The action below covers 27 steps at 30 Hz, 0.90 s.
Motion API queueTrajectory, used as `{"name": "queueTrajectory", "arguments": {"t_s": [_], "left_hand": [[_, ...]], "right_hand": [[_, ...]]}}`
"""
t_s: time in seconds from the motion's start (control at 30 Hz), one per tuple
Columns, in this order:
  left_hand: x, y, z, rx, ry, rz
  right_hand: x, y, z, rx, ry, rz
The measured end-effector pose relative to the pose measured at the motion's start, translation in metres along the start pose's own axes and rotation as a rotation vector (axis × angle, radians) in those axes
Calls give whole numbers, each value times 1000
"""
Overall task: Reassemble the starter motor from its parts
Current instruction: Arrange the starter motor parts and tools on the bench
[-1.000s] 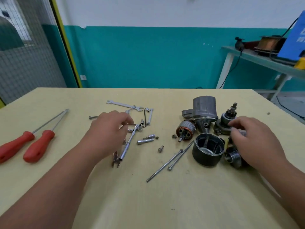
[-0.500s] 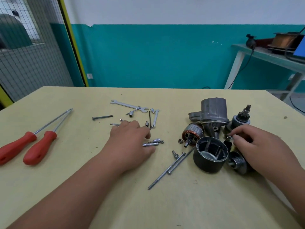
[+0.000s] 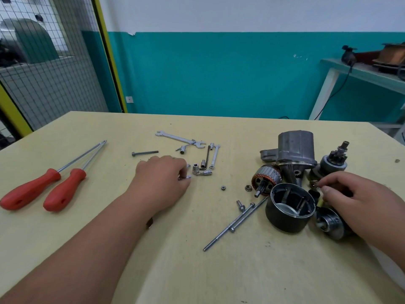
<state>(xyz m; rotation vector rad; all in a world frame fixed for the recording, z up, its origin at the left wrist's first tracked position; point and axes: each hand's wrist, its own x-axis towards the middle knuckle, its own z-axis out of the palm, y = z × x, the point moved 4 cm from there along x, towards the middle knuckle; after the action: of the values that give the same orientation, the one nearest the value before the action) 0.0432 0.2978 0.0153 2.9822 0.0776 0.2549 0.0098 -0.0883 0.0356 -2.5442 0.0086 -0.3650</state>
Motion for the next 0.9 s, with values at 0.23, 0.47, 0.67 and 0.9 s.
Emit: {"name": "queueTrajectory", "arguments": {"t_s": [0.23, 0.47, 0.67, 0.9], "left_hand": [[0, -32, -16, -206, 30, -192], [-3, -75, -31, -385, 201, -434], [-1, -86, -25, -643, 303, -525], [-5, -73, -28, -643, 363, -462]], "right_hand": [[0, 2, 1, 0, 6, -6], [3, 12, 2, -40, 36, -31], [10, 31, 7, 12, 3, -34], [3, 14, -2, -40, -11, -64]]}}
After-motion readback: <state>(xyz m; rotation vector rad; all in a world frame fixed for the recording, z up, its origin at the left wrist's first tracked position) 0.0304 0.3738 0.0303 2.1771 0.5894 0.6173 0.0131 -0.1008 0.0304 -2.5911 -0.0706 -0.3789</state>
